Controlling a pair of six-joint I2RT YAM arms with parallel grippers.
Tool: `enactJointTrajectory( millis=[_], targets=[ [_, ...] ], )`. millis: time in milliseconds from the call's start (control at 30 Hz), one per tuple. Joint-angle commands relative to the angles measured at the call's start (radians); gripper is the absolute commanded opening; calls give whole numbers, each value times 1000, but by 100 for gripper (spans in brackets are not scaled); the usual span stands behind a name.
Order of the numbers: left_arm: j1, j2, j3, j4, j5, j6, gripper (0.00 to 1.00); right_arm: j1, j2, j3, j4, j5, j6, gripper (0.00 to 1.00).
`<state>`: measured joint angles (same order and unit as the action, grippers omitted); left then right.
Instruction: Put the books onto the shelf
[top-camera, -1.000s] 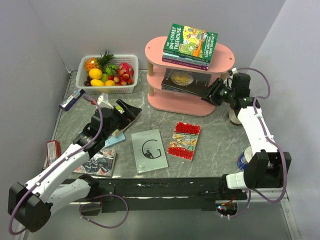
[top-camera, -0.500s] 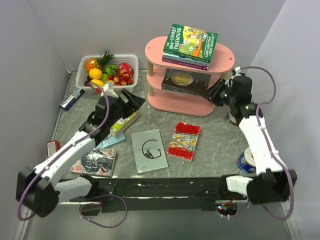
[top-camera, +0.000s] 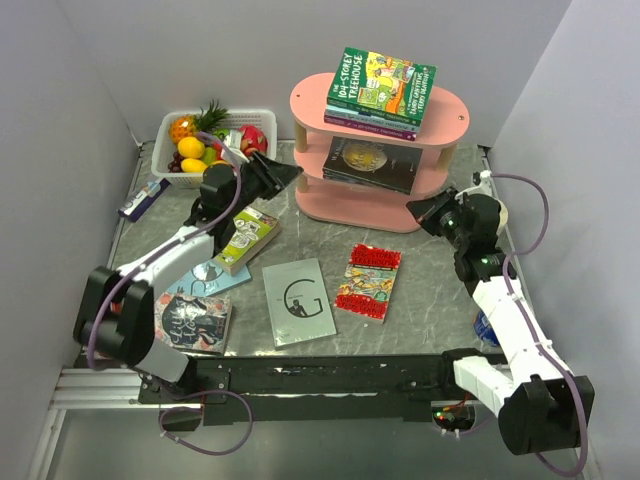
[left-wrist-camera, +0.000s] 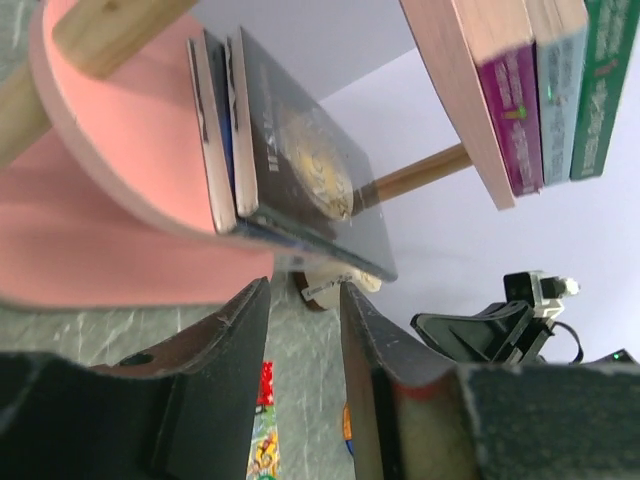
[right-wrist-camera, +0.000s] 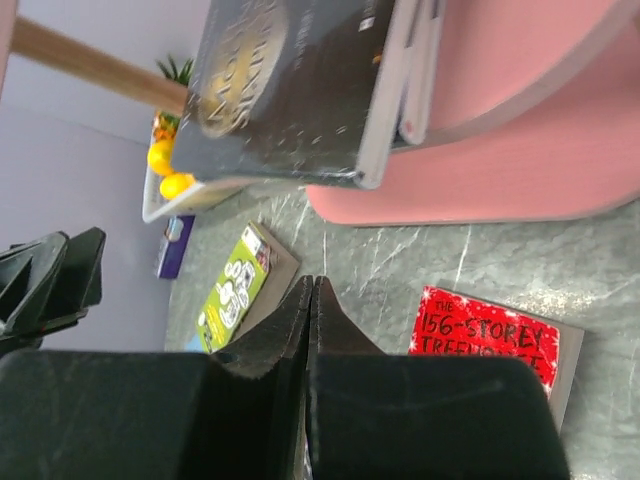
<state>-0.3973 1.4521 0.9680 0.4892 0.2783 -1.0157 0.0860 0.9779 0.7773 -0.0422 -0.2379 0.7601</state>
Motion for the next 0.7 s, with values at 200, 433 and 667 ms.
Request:
enactJointTrajectory(
  millis=[200, 433, 667],
  targets=[
    [31, 198, 211, 124, 128, -55, 42, -25, -21, 46, 105, 126, 8, 10],
    [31, 316, 301, 117, 144, -57, 44, -31, 31, 103, 79, 157, -30, 30],
    [29, 381, 370, 100, 134, -50, 45, -32, 94, 120, 102, 141, -28, 30]
  ],
)
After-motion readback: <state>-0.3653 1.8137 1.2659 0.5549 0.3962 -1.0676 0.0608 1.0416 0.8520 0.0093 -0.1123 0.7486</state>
